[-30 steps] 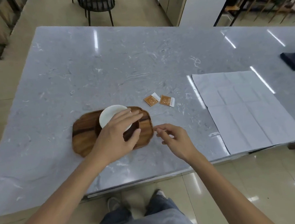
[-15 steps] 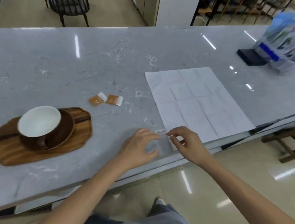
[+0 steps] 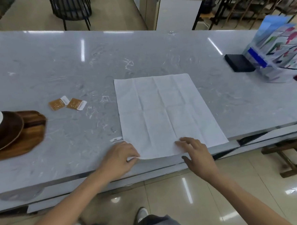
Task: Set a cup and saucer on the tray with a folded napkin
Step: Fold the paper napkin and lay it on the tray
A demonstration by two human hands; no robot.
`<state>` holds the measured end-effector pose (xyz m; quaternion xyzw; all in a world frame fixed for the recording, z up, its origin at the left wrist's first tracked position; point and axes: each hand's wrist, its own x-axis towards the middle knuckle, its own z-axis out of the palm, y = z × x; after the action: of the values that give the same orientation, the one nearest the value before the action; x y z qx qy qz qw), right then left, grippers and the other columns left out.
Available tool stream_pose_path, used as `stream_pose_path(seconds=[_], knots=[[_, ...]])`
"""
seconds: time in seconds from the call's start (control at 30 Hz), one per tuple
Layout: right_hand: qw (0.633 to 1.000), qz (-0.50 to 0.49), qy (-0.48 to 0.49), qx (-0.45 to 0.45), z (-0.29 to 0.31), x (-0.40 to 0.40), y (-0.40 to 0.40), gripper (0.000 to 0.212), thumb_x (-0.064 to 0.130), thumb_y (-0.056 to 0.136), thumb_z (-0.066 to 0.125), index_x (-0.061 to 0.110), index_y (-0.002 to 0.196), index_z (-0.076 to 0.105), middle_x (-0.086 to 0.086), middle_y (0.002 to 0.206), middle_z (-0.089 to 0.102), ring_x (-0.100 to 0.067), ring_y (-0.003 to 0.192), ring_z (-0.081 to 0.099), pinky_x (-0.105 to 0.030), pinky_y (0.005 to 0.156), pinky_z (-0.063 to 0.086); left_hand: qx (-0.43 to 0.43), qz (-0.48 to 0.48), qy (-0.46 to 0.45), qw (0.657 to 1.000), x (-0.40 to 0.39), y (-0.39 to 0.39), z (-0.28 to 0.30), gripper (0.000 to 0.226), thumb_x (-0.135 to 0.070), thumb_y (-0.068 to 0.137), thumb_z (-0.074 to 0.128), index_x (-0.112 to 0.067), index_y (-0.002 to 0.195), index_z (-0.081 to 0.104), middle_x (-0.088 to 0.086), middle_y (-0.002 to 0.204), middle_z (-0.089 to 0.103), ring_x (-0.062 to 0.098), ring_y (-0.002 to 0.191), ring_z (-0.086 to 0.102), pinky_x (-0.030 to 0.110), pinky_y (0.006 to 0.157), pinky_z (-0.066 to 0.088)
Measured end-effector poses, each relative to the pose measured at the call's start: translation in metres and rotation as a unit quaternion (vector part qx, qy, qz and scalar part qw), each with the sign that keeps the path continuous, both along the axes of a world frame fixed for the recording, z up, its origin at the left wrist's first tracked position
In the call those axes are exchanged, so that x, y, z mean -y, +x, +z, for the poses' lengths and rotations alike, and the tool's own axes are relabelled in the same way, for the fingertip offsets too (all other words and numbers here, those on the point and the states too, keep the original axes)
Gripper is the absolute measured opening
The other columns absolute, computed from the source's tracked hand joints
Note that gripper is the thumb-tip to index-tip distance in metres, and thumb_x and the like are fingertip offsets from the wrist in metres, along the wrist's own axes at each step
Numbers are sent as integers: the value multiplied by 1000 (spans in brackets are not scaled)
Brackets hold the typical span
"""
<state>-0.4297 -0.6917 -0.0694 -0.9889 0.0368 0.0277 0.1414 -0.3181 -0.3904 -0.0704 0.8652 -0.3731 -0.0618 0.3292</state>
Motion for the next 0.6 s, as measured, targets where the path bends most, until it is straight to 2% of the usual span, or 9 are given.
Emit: stream_pose_path(seconds=[0.1, 0.17, 0.23, 0.27, 0.37, 0.43, 0.53, 0.6], knots=[[998, 23, 22, 62, 6, 27, 3, 51, -12, 77, 76, 11, 122, 73, -8, 124, 71, -35, 109, 67, -41, 89, 54, -54, 39, -22, 998, -10, 7, 14, 18, -7, 87, 71, -23, 93, 78, -13, 92, 74, 5, 86, 67, 31, 82, 55], [995, 28, 32, 86, 14, 49, 6, 38, -12, 79, 76, 9, 110, 78, -8, 109, 77, -36, 98, 71, -33, 83, 52, -79, 65, -42, 994, -19, 16, 27, 29, -6, 87, 72, -35, 89, 75, -17, 88, 74, 1, 85, 68, 21, 80, 54], [994, -1, 60, 88, 27, 70, 9, 22, -1, 89, 74, 10, 107, 80, -5, 104, 79, -32, 96, 73, -30, 82, 52, -92, 103, -62, 988, -28, 27, 40, 29, -10, 88, 73, -39, 86, 74, -20, 91, 75, 0, 87, 69, 12, 76, 50], [993, -19, 71, 94, 33, 80, 12, 16, 5, 92, 73, 11, 106, 80, -4, 104, 80, -29, 97, 73, -29, 82, 52, -95, 122, -78, 985, -33, 32, 48, 27, -13, 89, 73, -39, 87, 75, -20, 92, 76, 0, 87, 70, 12, 76, 50], [984, -61, 109, 130, 55, 103, 19, 12, 17, 92, 77, 15, 103, 81, -1, 102, 81, -19, 92, 74, -18, 79, 51, -82, 160, -120, 976, -46, 46, 71, 25, -15, 90, 74, -40, 87, 76, -20, 92, 77, -3, 85, 70, 14, 78, 53], [975, -76, 156, 140, 77, 113, 24, 8, 23, 90, 78, 27, 98, 80, 8, 95, 80, -8, 85, 72, -10, 74, 51, -60, 165, -146, 974, -49, 55, 89, 30, -12, 89, 75, -42, 88, 76, -23, 91, 76, -8, 81, 68, 11, 74, 52], [956, -92, 217, 176, 118, 122, 41, 15, 34, 88, 78, 47, 81, 73, 24, 83, 75, 0, 76, 68, -9, 68, 49, -25, 175, -187, 966, -47, 70, 123, 31, -11, 89, 75, -42, 89, 75, -31, 78, 72, -13, 69, 64, 4, 65, 48], [922, -111, 294, 224, 146, 126, 58, 8, 39, 88, 79, 41, 80, 76, 17, 81, 75, -2, 73, 67, -18, 71, 55, -14, 182, -233, 955, -46, 82, 149, 35, -12, 88, 75, -46, 82, 76, -33, 76, 72, -15, 68, 64, 3, 66, 48]])
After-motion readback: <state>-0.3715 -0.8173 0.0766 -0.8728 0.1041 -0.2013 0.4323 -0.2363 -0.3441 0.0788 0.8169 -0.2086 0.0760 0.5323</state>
